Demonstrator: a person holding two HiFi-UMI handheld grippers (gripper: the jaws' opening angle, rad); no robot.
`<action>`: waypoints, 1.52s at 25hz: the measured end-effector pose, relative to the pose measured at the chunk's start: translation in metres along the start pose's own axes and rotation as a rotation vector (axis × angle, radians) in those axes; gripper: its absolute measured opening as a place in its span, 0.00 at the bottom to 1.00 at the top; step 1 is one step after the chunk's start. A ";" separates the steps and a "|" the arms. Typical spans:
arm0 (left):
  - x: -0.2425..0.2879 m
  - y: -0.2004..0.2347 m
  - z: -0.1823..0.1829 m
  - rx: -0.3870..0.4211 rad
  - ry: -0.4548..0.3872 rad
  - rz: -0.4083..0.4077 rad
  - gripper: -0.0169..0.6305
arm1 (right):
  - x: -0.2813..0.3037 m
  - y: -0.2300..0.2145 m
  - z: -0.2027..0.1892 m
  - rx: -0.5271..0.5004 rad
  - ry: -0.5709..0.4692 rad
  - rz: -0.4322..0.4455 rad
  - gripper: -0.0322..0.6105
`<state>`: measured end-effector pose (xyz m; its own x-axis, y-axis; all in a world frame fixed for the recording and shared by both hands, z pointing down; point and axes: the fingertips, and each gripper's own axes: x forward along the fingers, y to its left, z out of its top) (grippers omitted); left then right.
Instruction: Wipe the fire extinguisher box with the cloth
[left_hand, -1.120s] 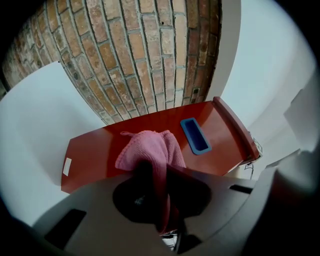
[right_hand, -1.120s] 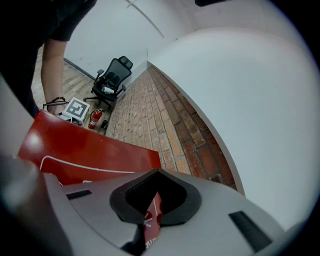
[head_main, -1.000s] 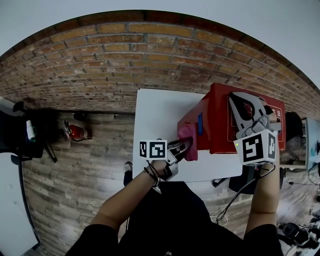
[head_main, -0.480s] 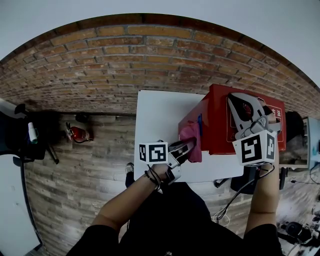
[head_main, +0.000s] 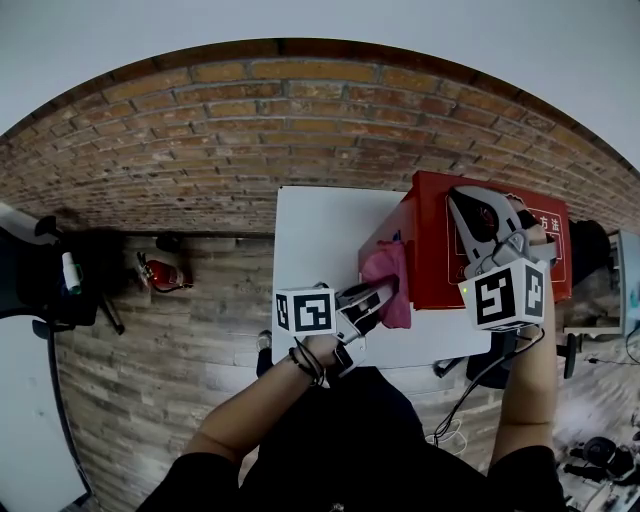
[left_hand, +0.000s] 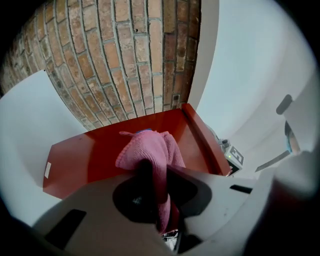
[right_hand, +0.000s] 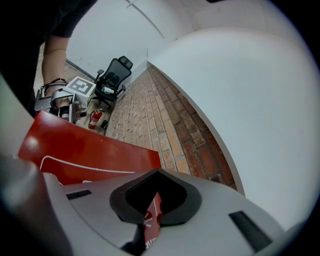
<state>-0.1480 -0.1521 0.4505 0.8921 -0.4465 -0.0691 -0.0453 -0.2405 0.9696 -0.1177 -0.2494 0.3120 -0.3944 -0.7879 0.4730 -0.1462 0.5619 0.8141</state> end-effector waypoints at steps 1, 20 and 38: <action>0.000 -0.004 0.001 0.005 -0.001 -0.003 0.14 | 0.000 0.000 0.000 -0.001 -0.002 -0.002 0.08; 0.005 -0.058 0.014 0.051 0.000 -0.056 0.14 | 0.000 0.001 0.001 -0.004 -0.009 -0.007 0.08; -0.028 -0.060 0.029 0.174 -0.062 0.096 0.14 | -0.020 -0.011 0.002 0.110 -0.020 -0.104 0.08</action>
<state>-0.1832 -0.1499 0.3873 0.8507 -0.5256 0.0021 -0.2103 -0.3367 0.9178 -0.1098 -0.2390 0.2933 -0.3894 -0.8387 0.3808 -0.2855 0.5030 0.8158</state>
